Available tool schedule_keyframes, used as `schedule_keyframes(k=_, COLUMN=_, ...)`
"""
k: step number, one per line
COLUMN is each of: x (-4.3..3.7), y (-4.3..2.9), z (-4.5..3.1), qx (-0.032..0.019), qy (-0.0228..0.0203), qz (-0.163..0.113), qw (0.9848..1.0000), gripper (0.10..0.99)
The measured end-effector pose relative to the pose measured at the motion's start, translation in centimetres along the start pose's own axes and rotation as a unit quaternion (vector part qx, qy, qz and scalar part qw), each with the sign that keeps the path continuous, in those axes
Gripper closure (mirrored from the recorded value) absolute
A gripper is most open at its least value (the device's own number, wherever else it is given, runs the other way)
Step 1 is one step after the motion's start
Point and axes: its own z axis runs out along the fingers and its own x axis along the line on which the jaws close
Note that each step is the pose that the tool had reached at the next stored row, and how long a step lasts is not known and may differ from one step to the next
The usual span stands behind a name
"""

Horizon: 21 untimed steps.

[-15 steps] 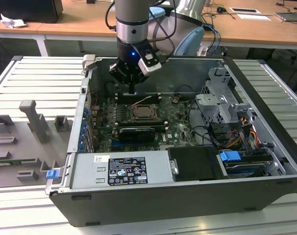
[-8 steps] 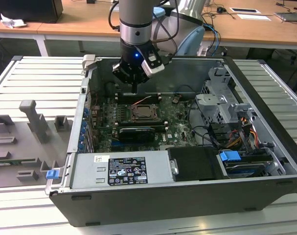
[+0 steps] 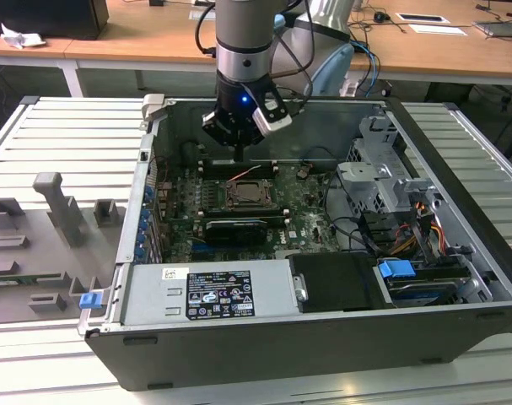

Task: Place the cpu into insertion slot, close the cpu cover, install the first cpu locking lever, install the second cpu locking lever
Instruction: 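Install the first cpu locking lever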

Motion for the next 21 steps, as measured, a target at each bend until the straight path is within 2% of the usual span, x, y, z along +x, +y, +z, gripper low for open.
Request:
schedule_keyframes(k=8, x=-0.05, y=-0.45, z=0.36, qx=-0.0001, qy=-0.0010, qz=0.000, qw=1.0000, gripper=0.980)
schedule_keyframes(k=12, x=-0.81, y=-0.52, z=0.74, qx=-0.0001, qy=-0.0013, qz=-0.001, qw=1.0000, gripper=0.980)
schedule_keyframes(k=13, x=-0.93, y=-0.54, z=0.80, qx=0.0000, qy=-0.0020, qz=-0.001, qw=1.0000, gripper=0.980)
schedule_keyframes(k=16, x=-1.04, y=-0.53, z=1.00, qx=0.0002, qy=-0.0079, qz=-0.003, qw=1.0000, gripper=0.980)
schedule_keyframes(k=21, x=-1.20, y=-0.48, z=1.50, qx=0.0003, qy=-0.0083, qz=-0.003, qw=1.0000, gripper=0.980)
